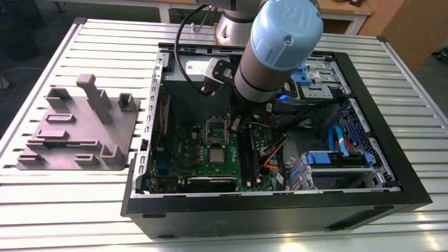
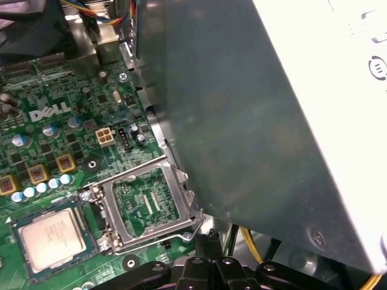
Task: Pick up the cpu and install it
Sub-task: 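Close the cpu cover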
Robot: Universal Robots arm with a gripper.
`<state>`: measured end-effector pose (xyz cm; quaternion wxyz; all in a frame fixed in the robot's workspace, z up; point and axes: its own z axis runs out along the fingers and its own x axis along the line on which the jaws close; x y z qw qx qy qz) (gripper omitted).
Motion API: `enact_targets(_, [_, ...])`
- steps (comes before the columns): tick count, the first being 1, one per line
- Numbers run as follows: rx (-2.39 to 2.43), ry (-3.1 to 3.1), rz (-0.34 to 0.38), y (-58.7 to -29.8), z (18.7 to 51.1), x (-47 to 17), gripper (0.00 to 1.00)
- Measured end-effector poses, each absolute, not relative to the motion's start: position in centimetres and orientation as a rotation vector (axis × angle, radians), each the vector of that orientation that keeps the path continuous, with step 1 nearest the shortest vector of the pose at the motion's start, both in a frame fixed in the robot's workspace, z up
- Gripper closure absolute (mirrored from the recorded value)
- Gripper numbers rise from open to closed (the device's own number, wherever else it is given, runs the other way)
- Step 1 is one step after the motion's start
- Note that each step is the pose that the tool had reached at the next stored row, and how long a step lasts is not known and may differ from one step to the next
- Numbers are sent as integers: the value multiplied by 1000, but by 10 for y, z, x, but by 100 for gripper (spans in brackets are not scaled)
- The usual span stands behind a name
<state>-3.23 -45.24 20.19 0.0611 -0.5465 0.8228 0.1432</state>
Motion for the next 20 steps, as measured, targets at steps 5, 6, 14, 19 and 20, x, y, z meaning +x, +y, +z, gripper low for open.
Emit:
enact_targets(5, [-1651, 2486, 440, -451, 201, -33, 90])
enact_targets(6, [-1651, 2486, 439, -451, 200, -33, 90])
enact_targets(14, [-1658, 2497, 418, -450, 199, -34, 90])
enact_targets(19, [-1661, 2502, 408, -450, 201, -34, 90])
enact_targets(20, [-1662, 2505, 402, -450, 201, -34, 90])
